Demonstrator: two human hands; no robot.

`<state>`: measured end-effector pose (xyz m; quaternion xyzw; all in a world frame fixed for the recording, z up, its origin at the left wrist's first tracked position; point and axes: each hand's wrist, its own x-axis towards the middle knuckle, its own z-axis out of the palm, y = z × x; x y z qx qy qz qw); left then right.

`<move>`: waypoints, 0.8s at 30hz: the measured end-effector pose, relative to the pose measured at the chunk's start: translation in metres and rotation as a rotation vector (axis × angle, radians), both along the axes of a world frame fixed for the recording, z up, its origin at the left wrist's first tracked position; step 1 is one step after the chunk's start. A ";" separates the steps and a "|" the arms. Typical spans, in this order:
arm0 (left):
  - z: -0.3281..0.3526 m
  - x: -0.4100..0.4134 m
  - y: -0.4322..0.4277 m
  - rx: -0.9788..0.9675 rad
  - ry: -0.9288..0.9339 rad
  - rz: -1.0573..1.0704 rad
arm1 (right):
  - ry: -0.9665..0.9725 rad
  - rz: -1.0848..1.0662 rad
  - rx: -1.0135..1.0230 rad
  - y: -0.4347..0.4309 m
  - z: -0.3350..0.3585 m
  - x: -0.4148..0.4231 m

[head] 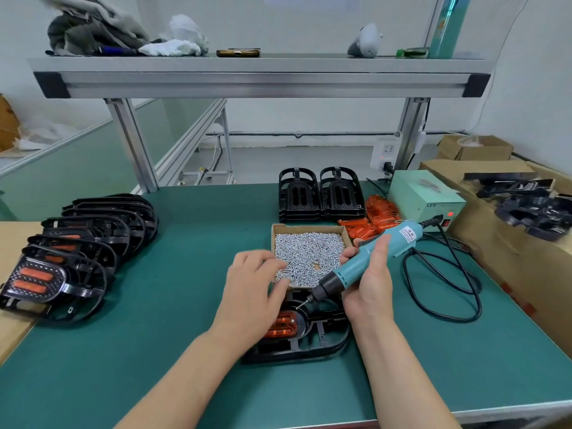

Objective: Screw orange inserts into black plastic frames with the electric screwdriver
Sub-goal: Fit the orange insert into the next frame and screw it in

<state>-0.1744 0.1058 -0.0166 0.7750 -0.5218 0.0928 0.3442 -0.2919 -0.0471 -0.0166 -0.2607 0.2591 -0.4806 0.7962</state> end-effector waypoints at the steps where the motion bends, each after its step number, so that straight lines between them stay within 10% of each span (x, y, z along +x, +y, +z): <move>1: 0.007 0.006 -0.009 0.070 -0.010 -0.025 | 0.018 -0.004 -0.005 0.000 0.000 0.000; 10: 0.021 0.035 -0.074 0.655 -0.158 -0.163 | 0.083 -0.023 -0.043 0.001 -0.001 0.002; 24: 0.009 0.022 -0.076 0.499 -0.032 -0.141 | 0.073 -0.028 -0.037 -0.001 -0.002 0.003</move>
